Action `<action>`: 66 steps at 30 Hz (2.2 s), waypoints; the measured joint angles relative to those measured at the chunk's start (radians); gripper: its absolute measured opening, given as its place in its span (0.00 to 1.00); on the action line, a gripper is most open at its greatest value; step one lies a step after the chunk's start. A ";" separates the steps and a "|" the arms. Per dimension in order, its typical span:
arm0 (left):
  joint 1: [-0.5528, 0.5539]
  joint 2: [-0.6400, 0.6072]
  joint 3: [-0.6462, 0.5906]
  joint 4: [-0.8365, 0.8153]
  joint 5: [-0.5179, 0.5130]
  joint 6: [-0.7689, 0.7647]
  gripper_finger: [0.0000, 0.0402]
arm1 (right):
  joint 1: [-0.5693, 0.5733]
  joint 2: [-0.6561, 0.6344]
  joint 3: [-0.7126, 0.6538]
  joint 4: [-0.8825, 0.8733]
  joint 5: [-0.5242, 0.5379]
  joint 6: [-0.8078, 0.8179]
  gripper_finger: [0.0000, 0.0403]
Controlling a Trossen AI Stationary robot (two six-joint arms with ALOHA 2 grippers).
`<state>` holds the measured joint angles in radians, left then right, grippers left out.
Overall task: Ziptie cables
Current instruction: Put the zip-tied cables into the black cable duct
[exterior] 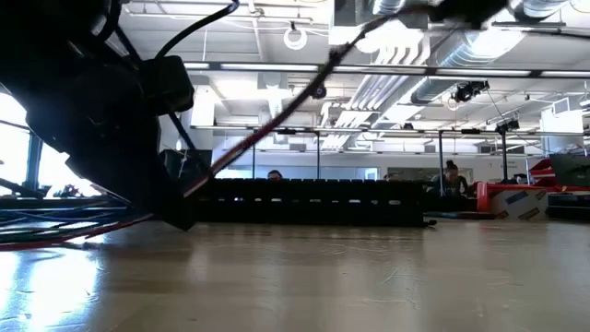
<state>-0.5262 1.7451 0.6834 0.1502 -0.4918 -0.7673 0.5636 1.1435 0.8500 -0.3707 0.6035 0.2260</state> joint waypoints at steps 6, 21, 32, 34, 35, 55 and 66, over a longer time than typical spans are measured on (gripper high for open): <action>0.000 0.000 0.000 0.000 -0.066 0.037 0.33 | 0.079 0.000 0.107 -0.061 0.083 -0.043 0.01; 0.015 -0.199 0.030 -0.560 -0.015 0.079 0.00 | 0.058 0.036 -0.107 -0.105 -0.053 0.388 0.00; 0.160 -0.196 0.028 -0.746 0.029 0.308 0.00 | -0.052 0.110 -0.378 0.167 -0.081 0.510 0.00; 0.185 -0.193 0.028 -0.760 0.025 0.332 0.00 | -0.071 0.127 -0.399 0.199 -0.101 0.510 0.00; 0.195 -0.193 0.028 -0.775 0.017 0.336 0.00 | -0.078 0.138 -0.408 0.217 -0.109 0.509 0.00; 0.348 -0.194 -0.015 -0.849 -0.303 0.300 0.00 | -0.174 0.287 -0.414 0.317 -0.008 0.459 0.01; 0.485 -0.194 -0.098 -0.642 -0.290 0.384 0.01 | -0.204 0.288 -0.414 0.316 -0.010 0.455 0.02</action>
<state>-0.0409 1.5513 0.5853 -0.4922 -0.7815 -0.3830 0.3595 1.4319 0.4362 -0.0547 0.5938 0.6810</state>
